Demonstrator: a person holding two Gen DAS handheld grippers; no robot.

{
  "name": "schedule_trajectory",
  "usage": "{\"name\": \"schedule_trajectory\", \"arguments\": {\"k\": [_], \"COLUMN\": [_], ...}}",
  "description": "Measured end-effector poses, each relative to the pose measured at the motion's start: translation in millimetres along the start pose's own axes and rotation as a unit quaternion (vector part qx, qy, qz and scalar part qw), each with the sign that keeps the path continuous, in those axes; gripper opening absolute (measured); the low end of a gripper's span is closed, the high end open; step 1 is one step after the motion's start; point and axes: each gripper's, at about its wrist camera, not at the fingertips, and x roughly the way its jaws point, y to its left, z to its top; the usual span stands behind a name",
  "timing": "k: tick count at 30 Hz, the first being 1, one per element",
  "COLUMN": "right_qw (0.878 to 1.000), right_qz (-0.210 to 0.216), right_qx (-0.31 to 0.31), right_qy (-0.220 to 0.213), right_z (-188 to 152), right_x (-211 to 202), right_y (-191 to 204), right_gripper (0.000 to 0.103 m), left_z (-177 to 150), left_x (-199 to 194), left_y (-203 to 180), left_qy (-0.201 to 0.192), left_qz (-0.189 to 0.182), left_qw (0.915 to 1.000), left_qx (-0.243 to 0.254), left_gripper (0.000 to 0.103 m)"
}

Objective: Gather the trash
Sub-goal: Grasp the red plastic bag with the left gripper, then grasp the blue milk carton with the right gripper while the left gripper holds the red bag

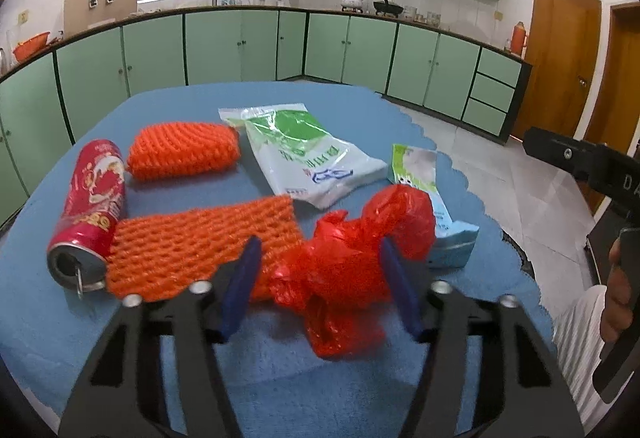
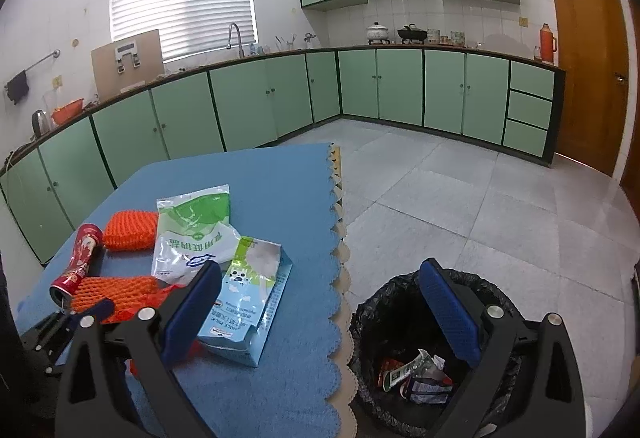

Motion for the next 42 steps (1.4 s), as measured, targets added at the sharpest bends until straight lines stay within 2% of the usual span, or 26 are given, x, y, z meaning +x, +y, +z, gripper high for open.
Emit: {"name": "schedule_trajectory", "arguments": {"k": [2, 5, 10, 14, 19, 23, 31, 42], "right_qw": [1.000, 1.000, 1.000, 1.000, 1.000, 1.000, 1.000, 0.999], "right_qz": [0.001, 0.002, 0.006, 0.010, 0.016, 0.022, 0.007, -0.023], "right_qx": [0.002, 0.002, -0.002, -0.006, -0.004, -0.005, -0.018, -0.025], "right_qy": [0.003, 0.006, 0.009, 0.009, 0.007, 0.011, 0.017, 0.042], "right_z": [-1, -1, -2, -4, -6, -11, -28, -37], "right_x": [1, 3, 4, 5, 6, 11, 29, 53], "right_y": [-1, -1, 2, 7, 14, 28, 59, 75], "right_gripper": [0.097, 0.097, 0.097, 0.097, 0.097, 0.096, 0.095, 0.088], "left_z": [-1, -1, 5, 11, 26, 32, 26, 18], "left_x": [0, 0, -7, -16, -33, -38, -25, -13], "left_y": [-2, -4, 0, 6, 17, 24, 44, 53], "left_qy": [0.001, -0.001, -0.013, -0.031, -0.071, -0.082, -0.063, -0.046], "left_qz": [-0.005, -0.004, 0.003, 0.011, 0.027, 0.043, 0.074, 0.076], "left_qw": [1.0000, 1.0000, 0.9999, 0.9993, 0.9966, 0.9953, 0.9944, 0.9950], "left_qx": [0.004, 0.009, -0.004, -0.016, -0.031, -0.028, -0.040, -0.045], "left_gripper": [0.035, 0.021, 0.009, 0.007, 0.006, 0.006, 0.006, 0.006]}}
